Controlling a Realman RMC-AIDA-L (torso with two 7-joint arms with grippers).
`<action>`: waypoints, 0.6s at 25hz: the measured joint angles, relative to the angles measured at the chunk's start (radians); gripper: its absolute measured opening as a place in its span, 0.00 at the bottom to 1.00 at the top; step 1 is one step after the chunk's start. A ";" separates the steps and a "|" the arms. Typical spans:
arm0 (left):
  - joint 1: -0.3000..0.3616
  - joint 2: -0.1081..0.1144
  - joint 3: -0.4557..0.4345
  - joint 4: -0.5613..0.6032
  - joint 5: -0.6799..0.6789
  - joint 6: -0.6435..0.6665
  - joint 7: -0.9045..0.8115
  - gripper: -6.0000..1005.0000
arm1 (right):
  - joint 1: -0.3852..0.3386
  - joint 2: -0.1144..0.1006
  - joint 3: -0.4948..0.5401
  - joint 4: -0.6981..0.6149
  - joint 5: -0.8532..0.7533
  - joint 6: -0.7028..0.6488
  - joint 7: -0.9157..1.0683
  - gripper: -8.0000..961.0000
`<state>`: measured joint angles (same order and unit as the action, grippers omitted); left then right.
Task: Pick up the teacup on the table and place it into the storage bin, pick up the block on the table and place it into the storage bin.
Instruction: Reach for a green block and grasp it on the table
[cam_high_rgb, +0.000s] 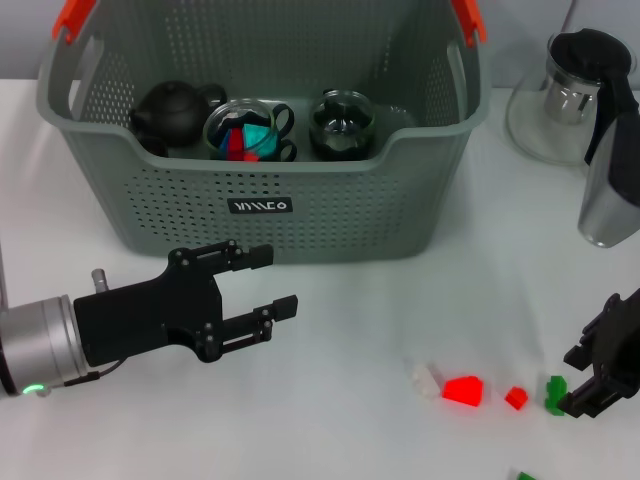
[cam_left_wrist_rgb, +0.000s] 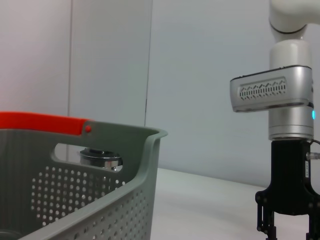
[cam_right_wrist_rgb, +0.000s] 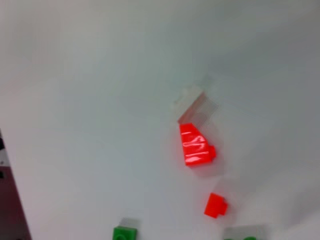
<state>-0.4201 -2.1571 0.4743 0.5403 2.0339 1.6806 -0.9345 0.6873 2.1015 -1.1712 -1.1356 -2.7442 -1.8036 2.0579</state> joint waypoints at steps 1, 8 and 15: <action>0.000 0.000 0.000 0.000 0.000 -0.001 -0.001 0.63 | -0.004 0.000 -0.014 -0.002 0.000 0.010 0.006 0.67; 0.000 0.000 -0.003 -0.011 0.000 -0.032 -0.003 0.63 | -0.023 0.003 -0.110 -0.006 -0.001 0.064 0.034 0.67; 0.001 0.003 -0.028 -0.030 0.000 -0.050 -0.004 0.63 | -0.033 0.003 -0.206 -0.007 0.008 0.124 0.064 0.67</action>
<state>-0.4187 -2.1542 0.4464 0.5107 2.0340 1.6307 -0.9381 0.6540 2.1046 -1.3769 -1.1430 -2.7366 -1.6794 2.1221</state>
